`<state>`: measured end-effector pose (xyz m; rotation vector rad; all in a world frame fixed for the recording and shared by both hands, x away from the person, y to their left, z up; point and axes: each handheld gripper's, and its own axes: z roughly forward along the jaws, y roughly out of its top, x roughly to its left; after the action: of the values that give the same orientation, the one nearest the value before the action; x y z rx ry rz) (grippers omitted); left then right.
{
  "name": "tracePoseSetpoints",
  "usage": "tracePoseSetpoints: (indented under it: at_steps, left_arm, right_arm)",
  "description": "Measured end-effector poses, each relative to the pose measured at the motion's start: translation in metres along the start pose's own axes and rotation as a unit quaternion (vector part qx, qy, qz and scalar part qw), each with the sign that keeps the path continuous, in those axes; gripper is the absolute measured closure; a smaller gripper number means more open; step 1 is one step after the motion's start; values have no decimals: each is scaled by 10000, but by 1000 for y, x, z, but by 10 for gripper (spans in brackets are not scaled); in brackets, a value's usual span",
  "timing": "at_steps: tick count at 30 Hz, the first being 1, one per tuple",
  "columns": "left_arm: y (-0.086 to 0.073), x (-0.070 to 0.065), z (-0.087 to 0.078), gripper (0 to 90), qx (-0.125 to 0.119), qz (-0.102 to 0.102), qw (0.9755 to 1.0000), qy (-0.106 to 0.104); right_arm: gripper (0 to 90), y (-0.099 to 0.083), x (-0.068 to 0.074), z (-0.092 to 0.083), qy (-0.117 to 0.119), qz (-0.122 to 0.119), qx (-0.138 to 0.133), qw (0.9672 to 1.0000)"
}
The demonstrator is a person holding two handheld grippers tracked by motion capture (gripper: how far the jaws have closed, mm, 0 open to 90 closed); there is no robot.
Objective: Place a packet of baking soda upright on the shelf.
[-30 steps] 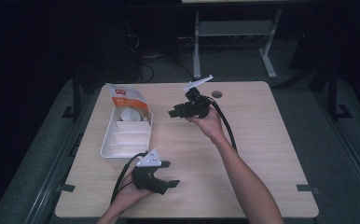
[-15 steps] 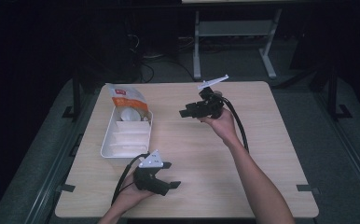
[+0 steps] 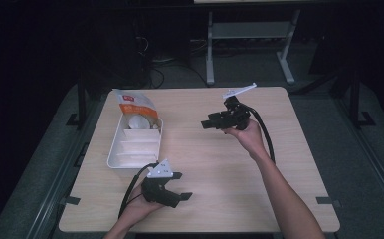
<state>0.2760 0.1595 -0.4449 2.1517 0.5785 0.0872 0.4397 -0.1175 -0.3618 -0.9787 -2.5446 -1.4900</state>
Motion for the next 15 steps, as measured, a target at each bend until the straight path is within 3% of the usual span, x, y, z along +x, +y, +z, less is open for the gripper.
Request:
tracePoseSetpoints:
  at_steps: [15]
  left_arm:
    - [0,2,-1,213,-25,-24,10000,40]
  right_arm:
    - [411,-26,-8,-26,-4,225,-11,9997]
